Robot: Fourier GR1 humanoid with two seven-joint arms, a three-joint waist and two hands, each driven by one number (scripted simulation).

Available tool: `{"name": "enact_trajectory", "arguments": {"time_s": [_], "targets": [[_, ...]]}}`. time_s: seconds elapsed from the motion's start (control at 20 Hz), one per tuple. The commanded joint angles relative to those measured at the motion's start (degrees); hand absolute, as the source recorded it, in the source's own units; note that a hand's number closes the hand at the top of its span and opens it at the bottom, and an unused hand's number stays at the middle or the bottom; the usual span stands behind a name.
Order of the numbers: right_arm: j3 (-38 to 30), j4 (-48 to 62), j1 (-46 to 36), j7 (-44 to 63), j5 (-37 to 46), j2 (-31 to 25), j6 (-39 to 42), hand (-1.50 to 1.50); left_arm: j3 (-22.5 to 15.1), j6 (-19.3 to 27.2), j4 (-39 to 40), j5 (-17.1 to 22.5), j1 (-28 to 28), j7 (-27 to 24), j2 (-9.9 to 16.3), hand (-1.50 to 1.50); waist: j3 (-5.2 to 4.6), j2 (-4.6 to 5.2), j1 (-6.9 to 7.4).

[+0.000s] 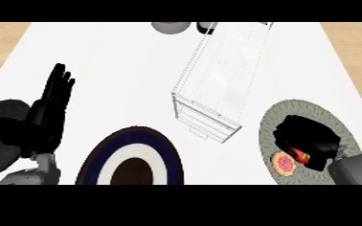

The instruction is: Pick the tomato from the placemat and place it in the tiered shelf

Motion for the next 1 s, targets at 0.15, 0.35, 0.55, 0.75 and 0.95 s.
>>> {"name": "enact_trajectory", "arguments": {"time_s": [0.15, 0.35, 0.55, 0.75, 0.95], "targets": [[-3.34, -10.99, 1.00, -8.42, -11.40, -3.59, 15.29, 1.50, 0.30, 0.02, 2.20, -0.85, 1.30, -2.76, -1.05, 0.00, 0.39, 0.04, -0.69], [-9.45, -18.60, 5.34, -5.99, -25.35, -2.85, 22.20, 1.50, 0.89, 0.13, -1.43, -0.14, 2.62, -0.01, -0.31, 0.00, 0.32, -0.46, -1.94], [-16.82, -23.56, 2.81, 2.25, -39.49, -3.61, 30.33, 1.50, 1.48, -0.26, -1.38, -0.02, 2.12, 0.62, 0.45, 0.00, 0.27, -0.42, -1.86], [-24.29, -29.97, 0.92, 16.65, -51.15, -4.05, 34.14, 1.50, 0.56, -0.85, -0.24, -0.36, 1.75, -0.82, -0.39, 0.00, 0.31, -0.21, -1.52], [-30.51, -30.20, -5.18, 27.46, -59.06, -5.52, 35.26, 1.50, 1.31, -1.47, -2.02, -0.30, 0.80, 1.58, 0.56, 0.00, 0.42, 0.02, -0.39]]}}
